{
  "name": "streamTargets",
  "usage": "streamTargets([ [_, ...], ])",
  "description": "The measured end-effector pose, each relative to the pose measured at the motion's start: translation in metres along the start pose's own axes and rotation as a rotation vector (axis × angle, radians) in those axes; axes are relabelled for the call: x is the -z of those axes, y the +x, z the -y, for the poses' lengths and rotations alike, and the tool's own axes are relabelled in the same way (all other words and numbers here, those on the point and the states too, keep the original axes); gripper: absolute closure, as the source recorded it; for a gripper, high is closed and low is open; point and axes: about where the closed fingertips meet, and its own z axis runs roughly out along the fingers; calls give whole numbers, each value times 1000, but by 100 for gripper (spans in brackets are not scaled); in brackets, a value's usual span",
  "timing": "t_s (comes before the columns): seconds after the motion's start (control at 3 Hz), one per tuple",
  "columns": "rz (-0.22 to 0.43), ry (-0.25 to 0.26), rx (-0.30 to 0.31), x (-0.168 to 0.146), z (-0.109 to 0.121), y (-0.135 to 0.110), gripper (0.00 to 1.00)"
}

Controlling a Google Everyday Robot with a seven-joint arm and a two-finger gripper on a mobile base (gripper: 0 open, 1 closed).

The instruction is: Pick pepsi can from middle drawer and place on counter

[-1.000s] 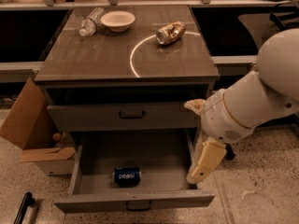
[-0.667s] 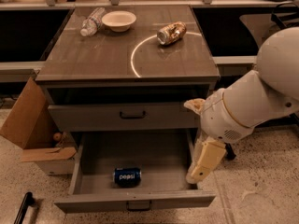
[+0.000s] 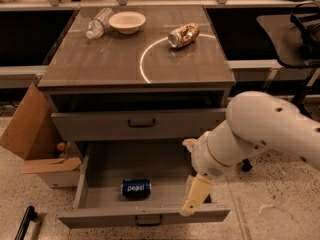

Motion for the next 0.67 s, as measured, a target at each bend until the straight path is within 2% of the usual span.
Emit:
streamTargets([
  [0.33,21,-34,-37,-65,-1,13,0],
  [0.67,95,4,-101,-123,17,16,0],
])
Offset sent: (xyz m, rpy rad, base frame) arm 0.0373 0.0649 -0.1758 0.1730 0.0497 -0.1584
